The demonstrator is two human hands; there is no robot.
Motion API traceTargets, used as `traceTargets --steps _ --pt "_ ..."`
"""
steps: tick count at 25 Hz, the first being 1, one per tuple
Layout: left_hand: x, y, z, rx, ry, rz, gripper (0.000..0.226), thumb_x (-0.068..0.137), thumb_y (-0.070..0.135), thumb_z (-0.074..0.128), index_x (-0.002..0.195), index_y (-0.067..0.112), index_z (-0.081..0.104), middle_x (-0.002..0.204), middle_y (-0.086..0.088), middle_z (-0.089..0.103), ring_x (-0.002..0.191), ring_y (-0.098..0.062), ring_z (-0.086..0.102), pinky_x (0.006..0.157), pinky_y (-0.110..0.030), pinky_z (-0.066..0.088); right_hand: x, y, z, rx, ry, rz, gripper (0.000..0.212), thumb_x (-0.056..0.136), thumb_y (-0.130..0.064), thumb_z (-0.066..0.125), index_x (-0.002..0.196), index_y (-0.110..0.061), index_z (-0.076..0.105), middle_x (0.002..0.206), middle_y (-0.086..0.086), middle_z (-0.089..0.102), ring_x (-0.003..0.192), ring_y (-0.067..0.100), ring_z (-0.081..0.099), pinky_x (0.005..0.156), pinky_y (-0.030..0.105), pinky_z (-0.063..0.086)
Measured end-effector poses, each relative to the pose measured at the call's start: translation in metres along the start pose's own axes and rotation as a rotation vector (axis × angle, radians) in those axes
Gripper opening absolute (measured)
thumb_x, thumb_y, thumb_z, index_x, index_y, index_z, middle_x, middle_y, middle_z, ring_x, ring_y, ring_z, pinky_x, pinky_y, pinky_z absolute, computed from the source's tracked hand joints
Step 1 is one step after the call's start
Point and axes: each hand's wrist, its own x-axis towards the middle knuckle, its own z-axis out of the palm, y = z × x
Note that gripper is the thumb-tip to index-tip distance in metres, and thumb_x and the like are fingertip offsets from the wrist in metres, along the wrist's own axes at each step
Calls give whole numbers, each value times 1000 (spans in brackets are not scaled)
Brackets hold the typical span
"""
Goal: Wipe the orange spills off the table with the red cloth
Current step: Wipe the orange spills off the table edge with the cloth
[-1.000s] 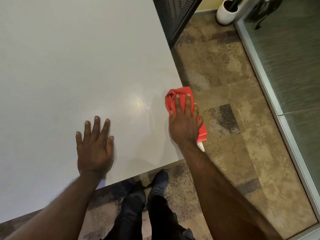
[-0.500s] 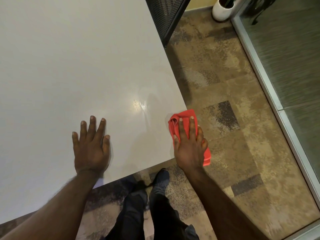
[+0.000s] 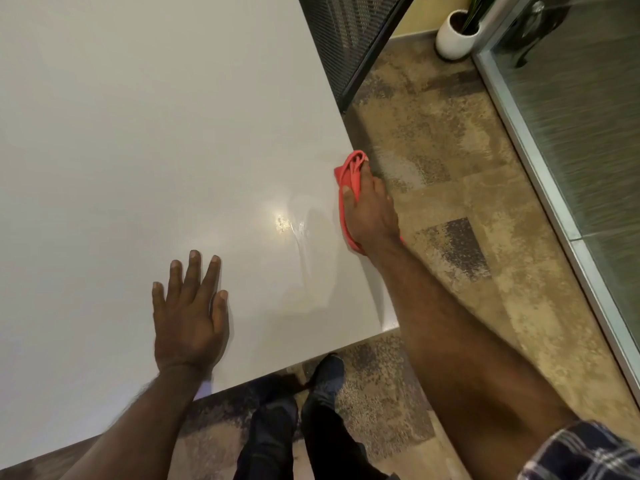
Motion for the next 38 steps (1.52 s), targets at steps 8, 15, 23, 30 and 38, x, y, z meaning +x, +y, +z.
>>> traceTargets --steps 8,15,23,30,38 --pt "0 1 -1 0 4 1 56 102 43 23 157 32 25 166 3 13 155 -22 5 122 -49 4 22 -22 11 -289 -8 -75 63 96 -53 36 153 -34 16 158 12 23 129 41 37 97 55 38" --pt "-1 3 -4 -6 -15 -9 56 102 42 25 157 32 25 166 3 14 155 -24 5 122 -50 3 -48 -19 30 -401 49 -221 61 97 -48 35 153 -35 15 163 5 15 139 42 28 103 55 28" --pt "1 2 -7 -87 9 5 54 103 30 25 156 22 29 165 -3 21 154 -27 10 123 -50 4 -190 -49 79 -230 -65 -337 68 96 -46 39 154 -32 8 164 6 7 145 42 20 108 62 23" --pt "3 -3 -7 -148 42 39 57 97 18 29 154 14 35 163 -8 28 153 -32 15 123 -50 7 -253 -63 100 -243 -35 -255 69 95 -51 41 154 -33 9 164 5 10 144 39 24 106 59 29" --pt "2 -17 -4 -110 11 133 57 99 15 32 156 16 28 165 -9 21 153 -35 11 123 -49 6 -285 -78 132 -168 124 30 77 89 -53 46 154 -36 8 164 9 7 146 37 15 108 61 21"
